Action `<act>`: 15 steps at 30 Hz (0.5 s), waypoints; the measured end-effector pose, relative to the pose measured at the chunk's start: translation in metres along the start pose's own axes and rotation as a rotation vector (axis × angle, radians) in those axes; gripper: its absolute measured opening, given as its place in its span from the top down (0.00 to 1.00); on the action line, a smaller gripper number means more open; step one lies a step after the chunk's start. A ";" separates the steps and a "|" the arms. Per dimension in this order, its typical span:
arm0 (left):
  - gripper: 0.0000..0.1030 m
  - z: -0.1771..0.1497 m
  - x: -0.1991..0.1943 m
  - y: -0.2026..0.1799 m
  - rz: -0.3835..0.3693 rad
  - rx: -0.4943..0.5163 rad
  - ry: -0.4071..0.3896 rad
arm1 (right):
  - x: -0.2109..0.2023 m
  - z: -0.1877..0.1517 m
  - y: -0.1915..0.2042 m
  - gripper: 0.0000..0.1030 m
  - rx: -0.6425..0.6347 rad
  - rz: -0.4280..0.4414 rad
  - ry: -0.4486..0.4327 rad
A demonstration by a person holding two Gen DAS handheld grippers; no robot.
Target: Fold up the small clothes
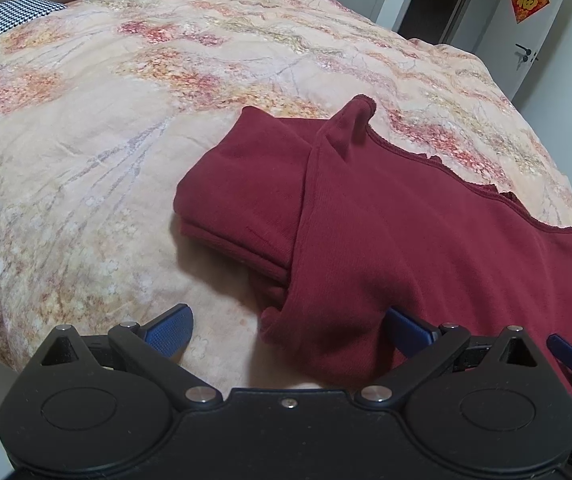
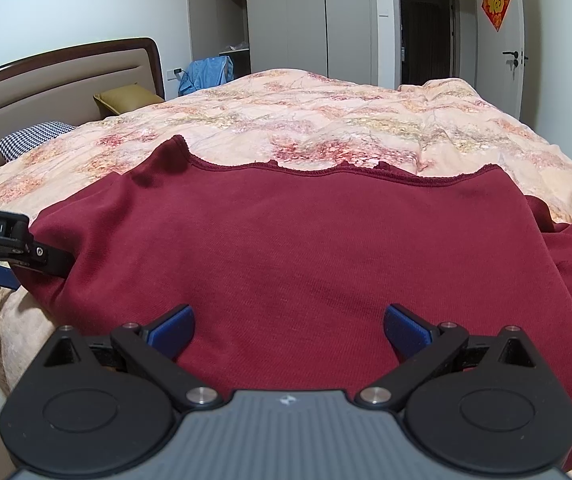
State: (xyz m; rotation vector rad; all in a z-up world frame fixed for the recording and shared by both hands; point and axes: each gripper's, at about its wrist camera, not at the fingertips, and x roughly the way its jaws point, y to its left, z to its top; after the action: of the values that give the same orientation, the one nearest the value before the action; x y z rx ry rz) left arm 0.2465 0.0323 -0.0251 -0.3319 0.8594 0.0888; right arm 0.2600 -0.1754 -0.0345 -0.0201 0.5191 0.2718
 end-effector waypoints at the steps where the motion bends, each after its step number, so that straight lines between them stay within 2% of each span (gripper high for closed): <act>1: 0.02 0.001 0.000 -0.001 0.000 0.003 -0.004 | 0.000 0.000 -0.001 0.00 0.002 0.002 -0.001; 3: 0.11 0.002 -0.001 -0.005 -0.001 0.015 -0.009 | -0.001 0.000 -0.002 0.00 0.005 0.008 -0.003; 6: 0.18 0.003 -0.003 -0.015 0.005 0.052 -0.020 | -0.004 -0.001 -0.004 0.00 0.005 0.013 -0.003; 10: 0.22 0.004 -0.007 -0.029 0.052 0.124 -0.038 | -0.005 -0.003 -0.005 0.00 0.004 0.015 -0.010; 15: 0.40 0.006 -0.009 -0.033 0.041 0.135 -0.029 | -0.007 -0.003 -0.007 0.00 0.006 0.021 -0.010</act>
State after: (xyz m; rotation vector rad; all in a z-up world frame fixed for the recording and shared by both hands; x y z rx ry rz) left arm 0.2519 0.0031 -0.0058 -0.1855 0.8389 0.0733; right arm 0.2544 -0.1842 -0.0340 -0.0078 0.5103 0.2903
